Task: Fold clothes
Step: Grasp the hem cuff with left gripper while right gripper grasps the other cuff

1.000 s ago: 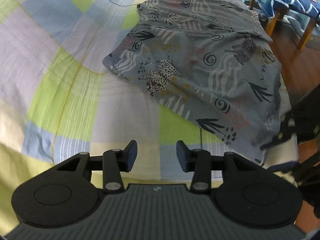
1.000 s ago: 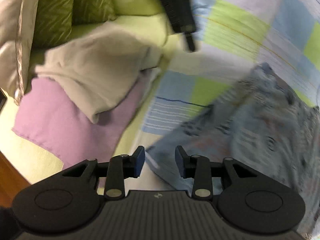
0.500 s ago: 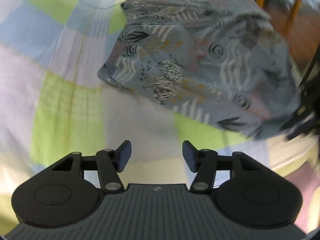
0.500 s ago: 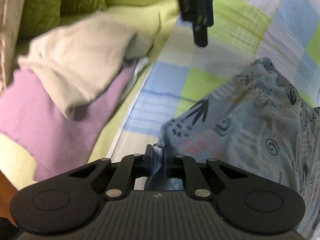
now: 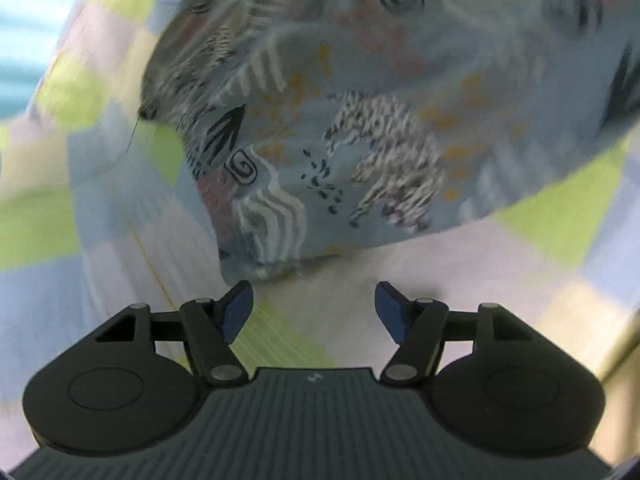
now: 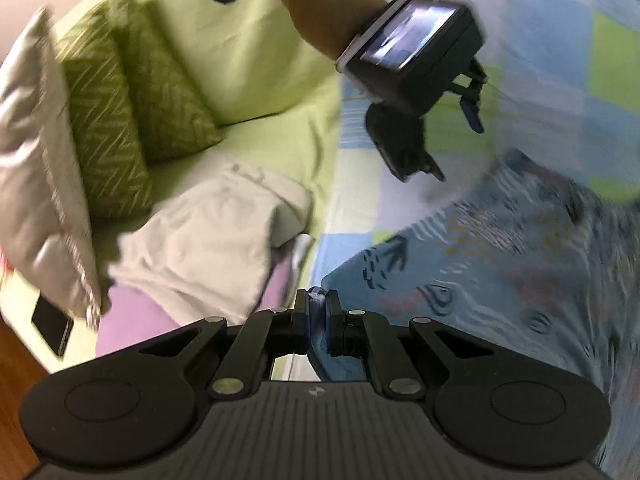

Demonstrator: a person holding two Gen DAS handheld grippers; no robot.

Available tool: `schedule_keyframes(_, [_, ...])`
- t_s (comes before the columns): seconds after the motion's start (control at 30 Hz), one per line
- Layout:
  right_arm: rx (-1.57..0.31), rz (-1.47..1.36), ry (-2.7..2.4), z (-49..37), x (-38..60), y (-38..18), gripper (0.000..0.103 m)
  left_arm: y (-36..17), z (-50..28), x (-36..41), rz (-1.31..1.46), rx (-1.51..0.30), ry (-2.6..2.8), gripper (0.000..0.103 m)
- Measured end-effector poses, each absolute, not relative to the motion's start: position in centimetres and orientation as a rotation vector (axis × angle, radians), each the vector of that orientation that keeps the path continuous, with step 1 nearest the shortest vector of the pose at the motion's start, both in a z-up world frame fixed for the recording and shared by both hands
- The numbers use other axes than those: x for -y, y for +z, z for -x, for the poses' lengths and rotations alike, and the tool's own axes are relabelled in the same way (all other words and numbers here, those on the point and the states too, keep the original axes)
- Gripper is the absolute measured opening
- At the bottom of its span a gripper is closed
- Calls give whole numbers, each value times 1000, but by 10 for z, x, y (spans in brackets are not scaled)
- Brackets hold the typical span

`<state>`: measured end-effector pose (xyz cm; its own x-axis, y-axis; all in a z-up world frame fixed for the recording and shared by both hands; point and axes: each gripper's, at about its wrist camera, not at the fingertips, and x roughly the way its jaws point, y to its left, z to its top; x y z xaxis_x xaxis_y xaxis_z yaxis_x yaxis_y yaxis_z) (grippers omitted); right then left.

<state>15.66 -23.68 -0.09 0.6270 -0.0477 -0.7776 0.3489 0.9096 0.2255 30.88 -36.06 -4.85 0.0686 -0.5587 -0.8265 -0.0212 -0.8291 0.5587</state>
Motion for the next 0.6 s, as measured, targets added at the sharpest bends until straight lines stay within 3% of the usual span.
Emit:
schedule_keyframes(0.13, [-861, -449, -276, -145, 230, -1, 6, -66, -320, 381, -2001, 764, -1839, 55])
schedule_keyframes(0.3, [-864, -506, -315, -134, 221, -3, 6, -71, -331, 385, -1998, 1054, -1901, 53])
schedule_keyframes(0.4, [-853, -541, -352, -129, 228, -3, 6, -75, -339, 382, -1993, 1209, -1904, 41])
schedule_keyframes(0.57, [-822, -538, -365, -133, 239, 1, 6, -82, -340, 379, -2064, 1319, -1912, 22])
schedule_keyframes(0.6, [-818, -541, -367, -134, 240, 2, 6, -82, -339, 381, -2085, 1309, -1916, 11])
